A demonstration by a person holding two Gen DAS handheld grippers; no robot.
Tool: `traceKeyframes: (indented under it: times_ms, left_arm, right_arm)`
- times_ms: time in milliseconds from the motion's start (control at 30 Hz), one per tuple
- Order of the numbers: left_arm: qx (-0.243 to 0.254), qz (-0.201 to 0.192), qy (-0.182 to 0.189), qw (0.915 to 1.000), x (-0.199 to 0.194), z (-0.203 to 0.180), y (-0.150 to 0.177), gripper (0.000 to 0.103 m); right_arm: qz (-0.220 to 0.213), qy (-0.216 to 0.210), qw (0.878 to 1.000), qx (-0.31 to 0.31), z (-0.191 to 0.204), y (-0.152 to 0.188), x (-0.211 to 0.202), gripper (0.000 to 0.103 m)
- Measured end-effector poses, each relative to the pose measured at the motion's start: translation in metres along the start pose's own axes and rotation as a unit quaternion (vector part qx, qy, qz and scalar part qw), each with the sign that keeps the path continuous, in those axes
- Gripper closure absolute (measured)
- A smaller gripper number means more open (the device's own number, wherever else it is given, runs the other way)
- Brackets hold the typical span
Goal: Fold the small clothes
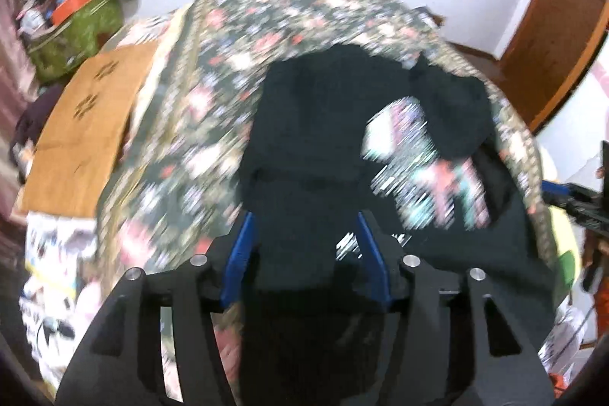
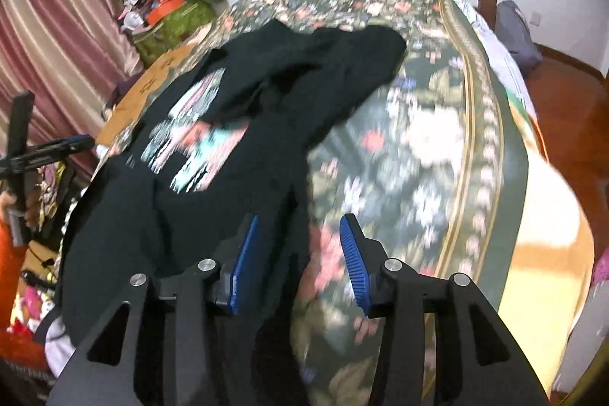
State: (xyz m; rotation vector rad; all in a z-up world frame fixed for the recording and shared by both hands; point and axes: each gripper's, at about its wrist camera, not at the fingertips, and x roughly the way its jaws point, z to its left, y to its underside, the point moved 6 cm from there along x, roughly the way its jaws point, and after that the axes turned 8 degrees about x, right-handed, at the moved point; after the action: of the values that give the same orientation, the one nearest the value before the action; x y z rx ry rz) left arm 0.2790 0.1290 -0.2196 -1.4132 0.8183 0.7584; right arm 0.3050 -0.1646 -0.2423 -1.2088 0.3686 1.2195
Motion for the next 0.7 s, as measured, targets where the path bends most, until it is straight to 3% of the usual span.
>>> traceKeyframes:
  times_ms: [200, 367, 500, 533, 567, 633, 700]
  left_arm:
    - [0.008, 0.017, 0.091, 0.9957, 0.057, -0.06, -0.055, 0.048]
    - [0.023, 0.051, 0.134, 0.9894, 0.109, -0.103, -0.077, 0.048]
    - [0.001, 0.064, 0.159, 0.9853, 0.135, -0.115, -0.088, 0.051]
    - [0.007, 0.055, 0.156, 0.9862, 0.135, -0.119, -0.091, 0.061]
    - [0.022, 0.047, 0.152, 0.987, 0.134, -0.125, -0.094, 0.079]
    - [0.027, 0.055, 0.153, 0.9863, 0.137, -0.134, -0.094, 0.102]
    - [0.028, 0.054, 0.148, 0.9871, 0.136, -0.135, -0.094, 0.102]
  right_arm:
    - [-0.005, -0.013, 1.0, -0.003, 0.016, -0.015, 0.033, 0.063]
    - [-0.005, -0.011, 0.999, -0.035, 0.023, -0.017, 0.052, 0.063]
    - [-0.019, -0.001, 0.998, -0.057, 0.021, -0.019, 0.056, 0.064]
    - [-0.024, -0.001, 0.998, -0.059, 0.02, -0.02, 0.056, 0.068]
    - [-0.028, 0.002, 0.998, -0.06, 0.02, -0.022, 0.058, 0.072]
    - [-0.037, 0.009, 0.997, -0.061, 0.017, -0.024, 0.057, 0.087]
    - [-0.045, 0.013, 0.997, -0.064, 0.016, -0.026, 0.054, 0.094]
